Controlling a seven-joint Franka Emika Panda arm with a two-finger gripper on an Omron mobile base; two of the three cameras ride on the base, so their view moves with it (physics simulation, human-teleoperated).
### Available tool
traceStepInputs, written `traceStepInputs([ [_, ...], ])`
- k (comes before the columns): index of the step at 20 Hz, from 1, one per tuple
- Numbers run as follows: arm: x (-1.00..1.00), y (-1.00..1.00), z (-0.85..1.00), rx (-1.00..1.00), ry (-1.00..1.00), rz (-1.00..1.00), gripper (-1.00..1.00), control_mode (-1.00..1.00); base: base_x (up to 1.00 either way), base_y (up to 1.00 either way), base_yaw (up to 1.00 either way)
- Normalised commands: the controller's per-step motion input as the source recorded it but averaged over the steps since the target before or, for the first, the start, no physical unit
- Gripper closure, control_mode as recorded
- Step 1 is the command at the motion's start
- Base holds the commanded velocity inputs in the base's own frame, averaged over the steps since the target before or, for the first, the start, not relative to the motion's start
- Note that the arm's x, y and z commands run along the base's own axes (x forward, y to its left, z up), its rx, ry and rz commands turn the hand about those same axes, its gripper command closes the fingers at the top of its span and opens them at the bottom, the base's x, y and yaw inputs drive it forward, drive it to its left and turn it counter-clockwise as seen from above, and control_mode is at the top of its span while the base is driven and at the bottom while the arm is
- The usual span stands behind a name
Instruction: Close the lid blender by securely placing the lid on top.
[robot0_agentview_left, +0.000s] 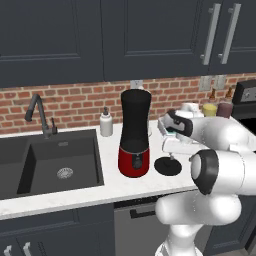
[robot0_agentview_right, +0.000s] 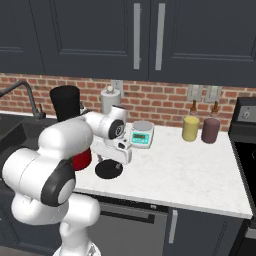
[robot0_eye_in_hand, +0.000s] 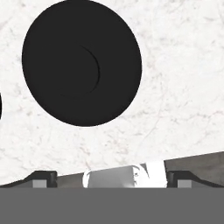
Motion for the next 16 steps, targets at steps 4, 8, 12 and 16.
traceStepInputs([
  [4,0.12,0.28,-0.14,0.00,0.00,0.00,-1.00,-1.00,0.00,0.00,0.00],
  [8,0.07,0.00,-0.10,-0.01,0.00,0.00,-1.00,-1.00,0.00,0.00,0.00],
  [12,0.00,0.00,-0.19,-0.04,0.00,0.00,-1.00,-1.00,0.00,0.00,0.00],
  [16,0.04,0.00,-0.08,-0.01,0.00,0.00,-1.00,-1.00,0.00,0.00,0.00],
])
